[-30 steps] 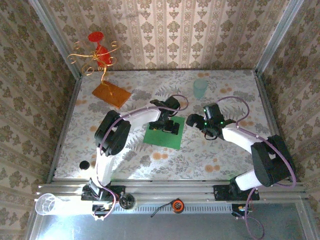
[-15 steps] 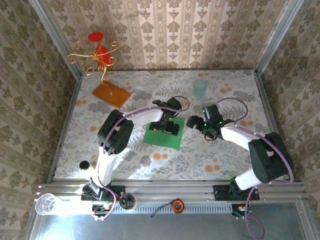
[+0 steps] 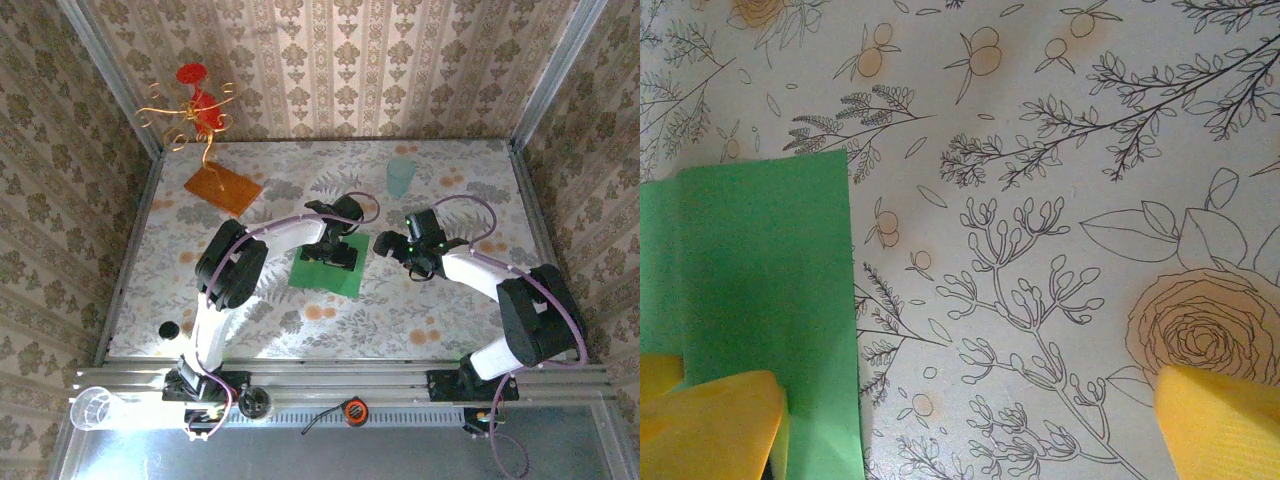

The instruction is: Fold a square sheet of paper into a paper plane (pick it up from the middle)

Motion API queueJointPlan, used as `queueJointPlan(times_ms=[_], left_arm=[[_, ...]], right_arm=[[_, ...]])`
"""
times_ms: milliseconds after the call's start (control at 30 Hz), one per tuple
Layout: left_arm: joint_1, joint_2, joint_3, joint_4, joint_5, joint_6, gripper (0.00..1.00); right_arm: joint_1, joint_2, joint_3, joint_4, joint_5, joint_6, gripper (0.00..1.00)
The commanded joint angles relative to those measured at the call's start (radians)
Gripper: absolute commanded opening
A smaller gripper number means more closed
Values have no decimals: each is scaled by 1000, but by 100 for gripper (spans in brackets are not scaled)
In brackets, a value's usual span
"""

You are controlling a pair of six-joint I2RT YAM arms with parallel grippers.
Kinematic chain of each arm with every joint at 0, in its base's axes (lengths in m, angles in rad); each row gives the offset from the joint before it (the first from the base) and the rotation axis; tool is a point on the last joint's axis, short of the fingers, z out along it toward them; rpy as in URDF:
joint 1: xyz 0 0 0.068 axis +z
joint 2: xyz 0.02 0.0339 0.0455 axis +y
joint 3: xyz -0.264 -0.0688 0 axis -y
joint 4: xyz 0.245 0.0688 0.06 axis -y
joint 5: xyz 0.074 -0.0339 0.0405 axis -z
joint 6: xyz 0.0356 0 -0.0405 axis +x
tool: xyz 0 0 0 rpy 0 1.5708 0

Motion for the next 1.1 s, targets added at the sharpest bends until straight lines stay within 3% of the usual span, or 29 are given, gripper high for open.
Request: queueJointPlan(times_ms=[0,233,367,533,800,1067], left_arm=[[2,46,-55,-10,-48,-13,89],[8,-29,-103,39,-88,-30,73],[34,-93,-154,95,-63,-30,60],[70,-195,-206,167,-14,-13,50],[88,-340,-249,293,162,-8,43],[116,-444,-412,633,439,-167,40]], right_arm=[[-6,5,34,-32,27,-6,97],[-9,-18,16,14,13,2,97],[-15,-63,-16,74,15,13,98],[-25,-94,-42,107,16,10,98],[-41,-168,-56,121,12,13,98],[-58,-192,-38,98,6,26,98]])
